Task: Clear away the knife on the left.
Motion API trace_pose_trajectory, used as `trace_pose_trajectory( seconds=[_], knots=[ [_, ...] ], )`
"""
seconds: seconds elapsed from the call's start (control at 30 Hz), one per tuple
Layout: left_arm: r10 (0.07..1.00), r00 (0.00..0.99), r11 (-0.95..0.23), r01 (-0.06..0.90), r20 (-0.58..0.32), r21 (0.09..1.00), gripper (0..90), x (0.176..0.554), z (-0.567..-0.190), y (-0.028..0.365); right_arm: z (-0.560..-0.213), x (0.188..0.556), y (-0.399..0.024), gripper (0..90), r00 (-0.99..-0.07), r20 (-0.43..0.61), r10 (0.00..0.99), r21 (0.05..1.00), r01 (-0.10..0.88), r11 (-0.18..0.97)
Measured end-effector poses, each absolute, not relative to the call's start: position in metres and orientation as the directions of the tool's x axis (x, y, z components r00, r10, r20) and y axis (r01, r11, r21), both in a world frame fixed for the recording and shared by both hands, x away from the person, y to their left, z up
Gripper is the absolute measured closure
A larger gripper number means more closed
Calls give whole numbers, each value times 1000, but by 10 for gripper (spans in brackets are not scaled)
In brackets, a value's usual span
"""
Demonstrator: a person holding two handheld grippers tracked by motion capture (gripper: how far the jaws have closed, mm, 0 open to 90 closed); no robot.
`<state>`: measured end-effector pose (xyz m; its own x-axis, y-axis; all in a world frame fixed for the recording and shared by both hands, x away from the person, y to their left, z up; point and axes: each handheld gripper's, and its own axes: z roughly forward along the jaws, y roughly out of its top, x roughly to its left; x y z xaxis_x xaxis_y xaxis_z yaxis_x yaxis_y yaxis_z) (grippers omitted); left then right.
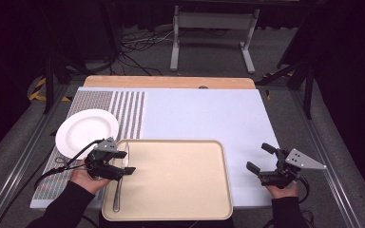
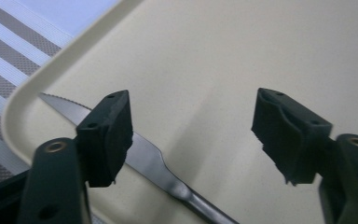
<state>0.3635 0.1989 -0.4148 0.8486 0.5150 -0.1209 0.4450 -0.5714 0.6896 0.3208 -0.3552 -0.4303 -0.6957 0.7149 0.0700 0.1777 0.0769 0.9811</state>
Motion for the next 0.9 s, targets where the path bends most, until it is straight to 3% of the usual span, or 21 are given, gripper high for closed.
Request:
trace_pose_trajectory(
  seconds=[0.2, 0.33, 0.9],
  knots=[
    [519, 846, -510, 422, -122, 749, 107, 360, -408, 212, -430, 320, -356, 17, -696, 69, 714, 981, 176, 76],
    [530, 839, -452, 402, -123, 796, 57, 355, -405, 224, -430, 320, -356, 17, -696, 68, 715, 983, 171, 73],
    [572, 809, -220, 310, -135, 925, 42, 337, -421, 290, -428, 318, -357, 16, -692, 60, 719, 985, 158, 70]
  ],
)
